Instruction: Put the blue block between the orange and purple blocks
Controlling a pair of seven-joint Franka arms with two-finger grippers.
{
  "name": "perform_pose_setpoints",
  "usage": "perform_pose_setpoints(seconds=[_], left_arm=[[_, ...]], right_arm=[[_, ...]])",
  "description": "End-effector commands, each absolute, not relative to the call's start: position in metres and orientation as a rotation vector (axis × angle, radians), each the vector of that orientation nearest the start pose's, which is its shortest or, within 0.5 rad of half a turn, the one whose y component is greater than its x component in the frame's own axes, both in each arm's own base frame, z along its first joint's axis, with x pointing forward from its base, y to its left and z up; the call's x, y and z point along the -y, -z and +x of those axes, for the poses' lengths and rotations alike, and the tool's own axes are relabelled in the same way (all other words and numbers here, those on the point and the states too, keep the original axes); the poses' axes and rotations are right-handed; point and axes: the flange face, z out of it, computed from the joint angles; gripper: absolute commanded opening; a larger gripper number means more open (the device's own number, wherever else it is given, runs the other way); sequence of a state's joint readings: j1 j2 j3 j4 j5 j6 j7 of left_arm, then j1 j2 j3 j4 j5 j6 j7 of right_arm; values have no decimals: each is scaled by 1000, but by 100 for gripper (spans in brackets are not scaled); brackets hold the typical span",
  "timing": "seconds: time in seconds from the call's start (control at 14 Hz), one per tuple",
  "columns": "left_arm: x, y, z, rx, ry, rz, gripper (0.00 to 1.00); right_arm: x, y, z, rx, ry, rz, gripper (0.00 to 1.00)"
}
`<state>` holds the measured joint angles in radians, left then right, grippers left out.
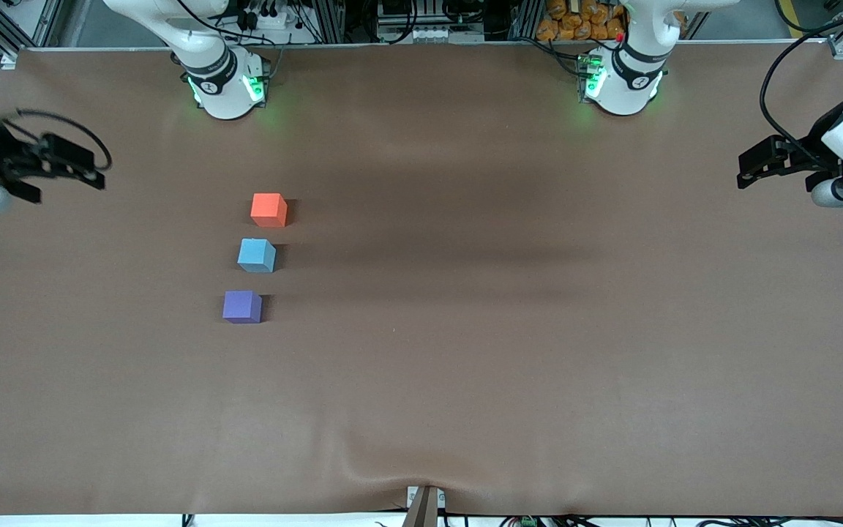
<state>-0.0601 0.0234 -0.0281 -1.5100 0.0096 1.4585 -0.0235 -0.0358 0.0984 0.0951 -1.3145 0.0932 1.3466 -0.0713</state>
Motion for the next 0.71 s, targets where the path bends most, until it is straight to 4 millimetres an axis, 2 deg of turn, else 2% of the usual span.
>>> perform_pose_setpoints(seconds=[0.0,0.29,0.43,0.64], left_arm=[[47,-635,546,-99,-109,-3119,100],[46,-635,546,-96,-109,-3120,100],[45,-635,546,-91,-109,-3120,100],[45,-635,546,-91,-109,-3120,100]], right_arm=[[-39,-651,518,202,-22,-3085,100],[-35,-648,517,185,-45,-3087,100],[-37,-657,520,189,-12,-3083,100],[-38,-658,520,194,-10,-3081,100]])
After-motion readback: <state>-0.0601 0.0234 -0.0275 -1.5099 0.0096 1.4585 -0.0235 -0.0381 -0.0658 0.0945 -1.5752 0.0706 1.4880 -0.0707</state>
